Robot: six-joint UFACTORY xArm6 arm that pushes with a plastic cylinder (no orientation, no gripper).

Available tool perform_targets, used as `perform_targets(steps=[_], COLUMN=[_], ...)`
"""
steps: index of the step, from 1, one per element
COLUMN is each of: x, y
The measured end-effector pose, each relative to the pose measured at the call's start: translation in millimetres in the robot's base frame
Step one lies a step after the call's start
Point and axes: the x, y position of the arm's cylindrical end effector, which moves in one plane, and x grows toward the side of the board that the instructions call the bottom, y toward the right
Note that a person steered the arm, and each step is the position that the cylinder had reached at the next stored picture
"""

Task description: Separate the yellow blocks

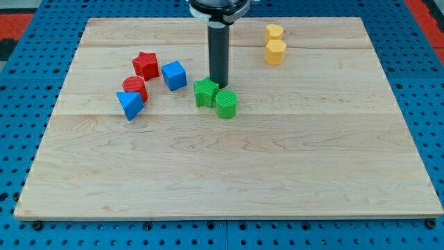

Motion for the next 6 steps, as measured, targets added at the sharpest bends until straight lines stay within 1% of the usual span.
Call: perform_targets(steps=[1,2,3,4,5,6], x=[-0.2,-7.8,-43.9,-41.0,-113.9,-143.2], y=[6.5,39.9,96.3,184.5,212.5,173.6])
